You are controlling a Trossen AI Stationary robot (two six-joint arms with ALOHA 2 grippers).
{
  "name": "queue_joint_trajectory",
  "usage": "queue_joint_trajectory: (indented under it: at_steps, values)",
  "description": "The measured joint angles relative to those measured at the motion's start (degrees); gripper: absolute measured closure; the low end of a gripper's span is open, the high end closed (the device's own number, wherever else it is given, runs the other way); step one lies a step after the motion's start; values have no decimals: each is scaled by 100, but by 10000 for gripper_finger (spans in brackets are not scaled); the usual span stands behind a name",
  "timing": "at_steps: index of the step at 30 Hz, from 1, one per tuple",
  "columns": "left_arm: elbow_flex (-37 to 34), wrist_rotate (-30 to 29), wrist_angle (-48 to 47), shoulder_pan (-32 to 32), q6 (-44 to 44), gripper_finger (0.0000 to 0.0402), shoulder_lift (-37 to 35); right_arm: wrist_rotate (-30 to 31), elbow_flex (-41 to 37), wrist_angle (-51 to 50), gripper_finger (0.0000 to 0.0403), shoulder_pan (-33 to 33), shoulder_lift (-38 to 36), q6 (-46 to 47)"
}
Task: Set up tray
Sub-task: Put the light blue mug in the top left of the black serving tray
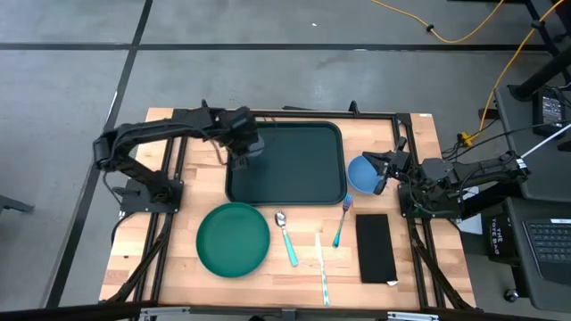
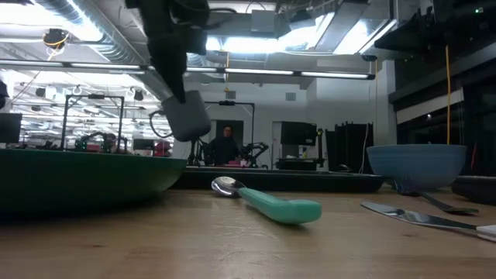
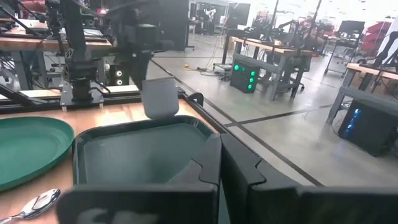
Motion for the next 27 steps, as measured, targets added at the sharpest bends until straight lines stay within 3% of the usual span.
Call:
queue_joint_trajectory:
  at_steps: [7,12,16,27]
  values:
    - [1133,53,-1070,408,844,399,1056,-240,0,-290,393,0,30,557]
    - [1692,102,-1510,667,1354,399,1611,-235,0,-294,393,-13,100,287]
    - [1910,513,-1530,863,1719,399,1879,-202,0,-278,393,-13,118,118]
    - [1998,245,-1497,1100,1875,399,2278,-187,0,-375,393,-13,166,111]
